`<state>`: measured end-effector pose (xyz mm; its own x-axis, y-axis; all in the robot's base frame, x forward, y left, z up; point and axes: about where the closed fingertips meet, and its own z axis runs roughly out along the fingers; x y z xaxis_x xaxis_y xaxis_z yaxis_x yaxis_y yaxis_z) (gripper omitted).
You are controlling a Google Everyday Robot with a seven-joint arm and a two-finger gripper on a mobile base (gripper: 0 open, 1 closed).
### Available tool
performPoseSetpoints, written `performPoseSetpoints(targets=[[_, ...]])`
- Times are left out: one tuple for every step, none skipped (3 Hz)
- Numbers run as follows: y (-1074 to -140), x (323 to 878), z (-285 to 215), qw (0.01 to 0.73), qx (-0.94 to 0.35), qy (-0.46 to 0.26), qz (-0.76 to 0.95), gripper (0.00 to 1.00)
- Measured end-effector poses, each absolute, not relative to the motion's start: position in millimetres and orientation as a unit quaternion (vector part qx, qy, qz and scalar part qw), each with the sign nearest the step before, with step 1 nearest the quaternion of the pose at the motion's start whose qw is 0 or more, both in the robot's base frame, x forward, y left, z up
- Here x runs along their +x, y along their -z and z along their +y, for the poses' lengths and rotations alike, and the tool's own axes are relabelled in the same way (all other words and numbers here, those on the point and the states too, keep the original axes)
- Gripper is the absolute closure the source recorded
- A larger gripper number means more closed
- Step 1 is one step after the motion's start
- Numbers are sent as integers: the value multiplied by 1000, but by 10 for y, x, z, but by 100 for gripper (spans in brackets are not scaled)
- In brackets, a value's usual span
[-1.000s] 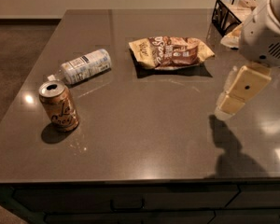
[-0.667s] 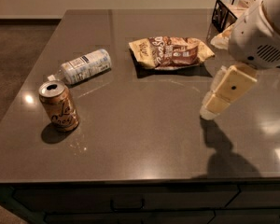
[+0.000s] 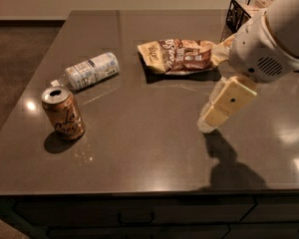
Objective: Knock orange can over
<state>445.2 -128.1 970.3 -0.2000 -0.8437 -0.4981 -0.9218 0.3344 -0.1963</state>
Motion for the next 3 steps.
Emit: performPoseSetpoints(targets=[[-9733, 4449, -1111, 293, -572, -90, 761, 0], [-9734, 4441, -635, 316, -591, -128, 731, 0], [-9705, 4487, -152, 326, -609, -167, 703, 0]])
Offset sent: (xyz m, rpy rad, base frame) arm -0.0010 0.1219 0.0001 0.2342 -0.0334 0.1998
